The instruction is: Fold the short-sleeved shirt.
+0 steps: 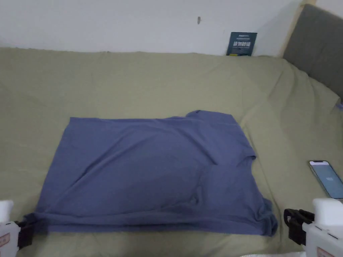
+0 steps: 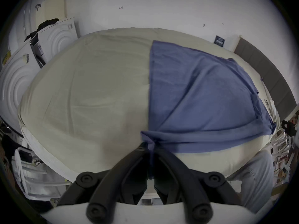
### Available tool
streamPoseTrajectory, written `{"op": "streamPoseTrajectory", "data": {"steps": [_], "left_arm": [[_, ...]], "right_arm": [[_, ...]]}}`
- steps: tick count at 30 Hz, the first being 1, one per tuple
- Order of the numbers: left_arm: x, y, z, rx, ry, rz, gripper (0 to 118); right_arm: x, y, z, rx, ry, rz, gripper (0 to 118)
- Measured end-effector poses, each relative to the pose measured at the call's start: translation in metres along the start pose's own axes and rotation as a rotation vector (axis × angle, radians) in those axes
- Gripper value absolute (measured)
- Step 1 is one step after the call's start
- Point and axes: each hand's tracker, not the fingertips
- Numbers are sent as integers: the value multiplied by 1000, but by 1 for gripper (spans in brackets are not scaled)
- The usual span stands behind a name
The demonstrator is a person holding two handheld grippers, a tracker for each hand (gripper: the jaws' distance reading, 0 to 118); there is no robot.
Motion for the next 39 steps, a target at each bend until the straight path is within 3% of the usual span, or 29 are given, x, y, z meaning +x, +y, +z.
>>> {"op": "streamPoseTrajectory", "data": {"steps": [2, 3, 4, 5, 6, 11, 12, 14, 16, 29, 39], "left_arm": [[-5, -2, -1, 4, 3, 10, 0], [3, 5, 5, 8, 7, 25, 0], [5, 8, 7, 5, 5, 42, 0], [5, 8, 6, 0, 0, 47, 0], [6, 7, 6, -1, 2, 48, 0], [14, 7, 4, -4, 16, 48, 0], [6, 12, 0, -3, 18, 52, 0], [5, 14, -3, -12, 21, 61, 0], [7, 10, 1, -11, 22, 62, 0], [2, 23, 14, 10, 7, 41, 0], [8, 104, 13, 74, -20, 30, 0]], "right_arm": [[3, -1, -6, -30, 18, -8, 6], [3, -1, -11, -60, 22, -3, 30], [2, -3, -16, -85, 24, 13, 81], [3, -6, -23, -119, 60, 36, 111], [4, -10, -32, -151, 87, 47, 118], [0, -18, -61, -157, 90, 45, 114], [5, -20, -66, -170, 110, 34, 102], [8, -22, -69, -140, 118, 15, 50], [10, -20, -66, -147, 152, 14, 8], [3, 10, -27, -84, 172, 7, 5], [7, 96, -53, -27, 161, 31, 5]]}}
